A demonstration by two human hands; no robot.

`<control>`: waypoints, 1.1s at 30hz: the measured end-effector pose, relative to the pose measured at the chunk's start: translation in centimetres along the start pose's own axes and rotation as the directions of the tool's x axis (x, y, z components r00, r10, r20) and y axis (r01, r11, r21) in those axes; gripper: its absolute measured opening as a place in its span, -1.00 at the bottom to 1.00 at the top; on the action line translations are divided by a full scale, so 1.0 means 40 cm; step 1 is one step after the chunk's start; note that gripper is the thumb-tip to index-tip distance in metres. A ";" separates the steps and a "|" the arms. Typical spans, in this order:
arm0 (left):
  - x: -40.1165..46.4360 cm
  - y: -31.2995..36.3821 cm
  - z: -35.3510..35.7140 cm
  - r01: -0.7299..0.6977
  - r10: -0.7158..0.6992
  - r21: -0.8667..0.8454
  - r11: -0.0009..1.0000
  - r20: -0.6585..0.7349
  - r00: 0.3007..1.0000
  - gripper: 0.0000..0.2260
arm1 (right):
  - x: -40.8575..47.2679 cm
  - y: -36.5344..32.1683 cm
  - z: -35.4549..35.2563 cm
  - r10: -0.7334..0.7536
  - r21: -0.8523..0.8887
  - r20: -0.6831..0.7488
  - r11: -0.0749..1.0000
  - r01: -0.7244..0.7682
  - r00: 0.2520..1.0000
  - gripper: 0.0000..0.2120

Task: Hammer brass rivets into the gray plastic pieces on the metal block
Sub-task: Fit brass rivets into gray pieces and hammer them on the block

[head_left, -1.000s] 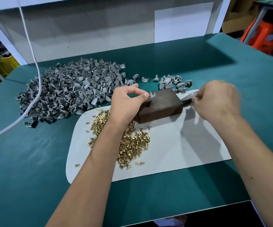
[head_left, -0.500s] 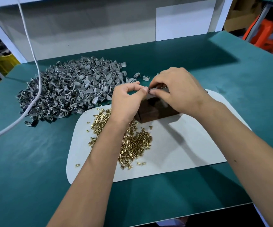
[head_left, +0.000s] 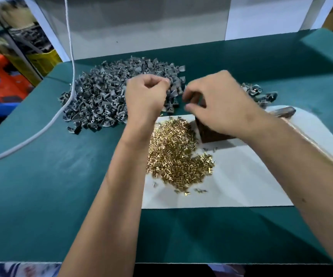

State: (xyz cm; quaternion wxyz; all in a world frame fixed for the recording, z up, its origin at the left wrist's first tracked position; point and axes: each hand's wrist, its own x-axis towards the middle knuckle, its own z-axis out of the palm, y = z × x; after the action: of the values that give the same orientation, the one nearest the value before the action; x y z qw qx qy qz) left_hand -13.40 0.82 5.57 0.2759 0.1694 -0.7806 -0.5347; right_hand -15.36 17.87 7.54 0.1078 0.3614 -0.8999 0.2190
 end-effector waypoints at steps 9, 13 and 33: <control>0.059 -0.132 -0.196 -0.061 0.016 0.751 0.657 0.067 0.998 -0.87 | -0.029 -0.223 0.152 -0.477 0.207 0.422 0.878 0.431 0.770 -0.86; 0.056 -0.149 -0.207 -0.070 0.007 0.740 0.669 0.087 0.996 -0.83 | -0.019 -0.231 0.152 -0.469 0.254 0.461 0.883 0.394 0.754 -0.82; 0.067 -0.162 -0.172 -0.009 0.005 0.652 0.758 0.008 1.000 -0.82 | -0.096 -0.172 0.129 -0.325 0.015 0.305 0.941 0.337 0.895 -0.43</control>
State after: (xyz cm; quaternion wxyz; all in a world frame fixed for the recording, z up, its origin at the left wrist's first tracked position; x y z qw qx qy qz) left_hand -11.51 -8.17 2.13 0.1997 0.2502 -0.9192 -0.2295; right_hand -8.00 13.34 3.81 0.0111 0.5363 -0.8351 0.1221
